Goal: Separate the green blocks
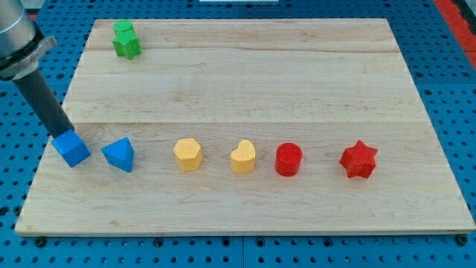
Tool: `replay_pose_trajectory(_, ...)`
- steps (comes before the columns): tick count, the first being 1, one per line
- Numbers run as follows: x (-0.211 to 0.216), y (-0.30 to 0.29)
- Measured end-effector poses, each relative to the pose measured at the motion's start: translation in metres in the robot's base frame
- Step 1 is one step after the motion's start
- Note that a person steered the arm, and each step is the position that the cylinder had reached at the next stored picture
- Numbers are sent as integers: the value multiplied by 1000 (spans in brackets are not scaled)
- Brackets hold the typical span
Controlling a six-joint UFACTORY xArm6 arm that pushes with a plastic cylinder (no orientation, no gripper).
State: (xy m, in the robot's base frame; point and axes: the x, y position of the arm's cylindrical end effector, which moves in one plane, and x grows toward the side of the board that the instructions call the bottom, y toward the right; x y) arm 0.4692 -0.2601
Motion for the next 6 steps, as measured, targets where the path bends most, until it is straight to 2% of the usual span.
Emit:
replay_pose_trajectory(2, 0, 17)
replay_pose_trajectory(4, -82, 38)
replay_pose_trajectory(5, -122, -23)
replay_pose_trajectory(6, -138, -44)
